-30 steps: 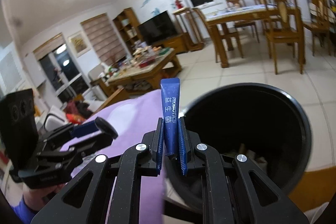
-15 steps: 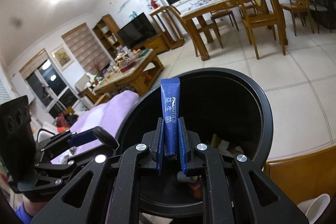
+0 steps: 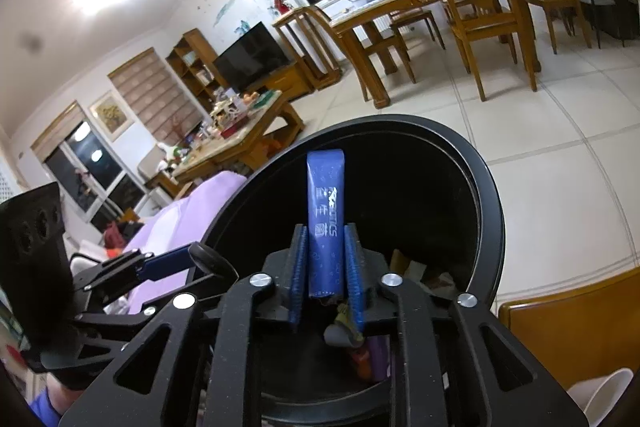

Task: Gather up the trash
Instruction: 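Carry deodorant bottle and blue tube over the black bin and open both tools, then grasp the silver packet with left tool while right tool grasps battery card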

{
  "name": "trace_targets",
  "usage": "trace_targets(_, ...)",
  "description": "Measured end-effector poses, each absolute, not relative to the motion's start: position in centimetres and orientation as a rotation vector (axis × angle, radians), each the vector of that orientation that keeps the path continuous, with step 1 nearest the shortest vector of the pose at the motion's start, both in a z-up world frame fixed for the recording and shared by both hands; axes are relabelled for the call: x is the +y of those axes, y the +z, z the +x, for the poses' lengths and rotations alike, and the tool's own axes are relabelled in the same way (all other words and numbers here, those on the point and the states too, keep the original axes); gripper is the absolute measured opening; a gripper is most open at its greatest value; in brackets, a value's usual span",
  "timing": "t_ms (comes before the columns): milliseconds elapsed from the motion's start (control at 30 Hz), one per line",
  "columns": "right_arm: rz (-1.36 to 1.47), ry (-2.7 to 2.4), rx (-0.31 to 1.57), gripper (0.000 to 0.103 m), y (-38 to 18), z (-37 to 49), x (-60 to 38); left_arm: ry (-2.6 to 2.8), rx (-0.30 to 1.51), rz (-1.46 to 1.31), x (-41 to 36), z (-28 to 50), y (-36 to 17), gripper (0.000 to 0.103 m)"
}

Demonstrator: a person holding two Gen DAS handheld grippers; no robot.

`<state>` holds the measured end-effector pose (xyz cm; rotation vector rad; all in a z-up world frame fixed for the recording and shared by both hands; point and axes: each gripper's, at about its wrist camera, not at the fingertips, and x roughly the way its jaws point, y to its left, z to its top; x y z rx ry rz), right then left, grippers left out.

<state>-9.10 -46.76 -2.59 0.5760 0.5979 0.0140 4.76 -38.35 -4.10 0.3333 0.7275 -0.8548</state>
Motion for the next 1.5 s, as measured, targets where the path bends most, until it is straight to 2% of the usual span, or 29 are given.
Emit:
trace_targets(100, 0.58, 0.009, 0.597, 0.045, -2.4, -9.2, -46.7, -0.844, 0.732, 0.343, -38.5, 4.9, -3.9, 0.055)
trace_targets(233, 0.575, 0.001, 0.595, 0.046, -2.0, -9.1, -46.2, -0.838, 0.727, 0.349, -38.6, 4.4, -3.6, 0.07)
trace_targets(333, 0.566, 0.002, 0.594, 0.048, -1.7, -8.9, -46.0, -0.845, 0.73, 0.358, -37.9, 3.9, -3.2, 0.07)
trace_targets(400, 0.56, 0.002, 0.589, 0.055, -1.3, -8.9, -45.5, -0.839, 0.73, 0.364, -36.8, 3.6, -2.7, 0.07)
trace_targets(467, 0.551, 0.01, 0.586, 0.055, -0.9, -8.8, -44.6, -0.819, 0.725, 0.36, -35.1, 3.3, -2.3, 0.079)
trace_targets(633, 0.505, 0.062, 0.607, 0.055, 0.2, -7.5, -40.6, -0.715, 0.739, 0.322, -28.4, 3.8, -1.9, 0.079)
trace_targets(733, 0.473, 0.099, 0.619, 0.055, 0.7, -6.5, -37.5, -0.598, 0.741, 0.292, -22.8, 4.3, -1.8, 0.089)
trace_targets(900, 0.427, 0.154, 0.646, 0.06, 1.2, -4.7, -32.6, -0.415, 0.723, 0.233, -14.3, 4.7, -1.6, 0.089)
trace_targets(1067, 0.348, 0.236, 0.689, 0.06, 1.9, -2.0, -25.3, -0.317, 0.746, 0.171, -8.8, 5.5, -2.2, 0.095)
trace_targets(1300, 0.248, 0.347, 0.777, 0.06, 1.9, 1.5, -15.9, -0.352, 0.884, 0.132, -6.7, 8.3, -5.0, 0.096)
trace_targets(1500, 0.225, 0.432, 0.863, 0.06, 1.3, 5.7, -9.7, -0.374, 0.875, 0.038, -4.1, 7.6, -5.6, 0.096)
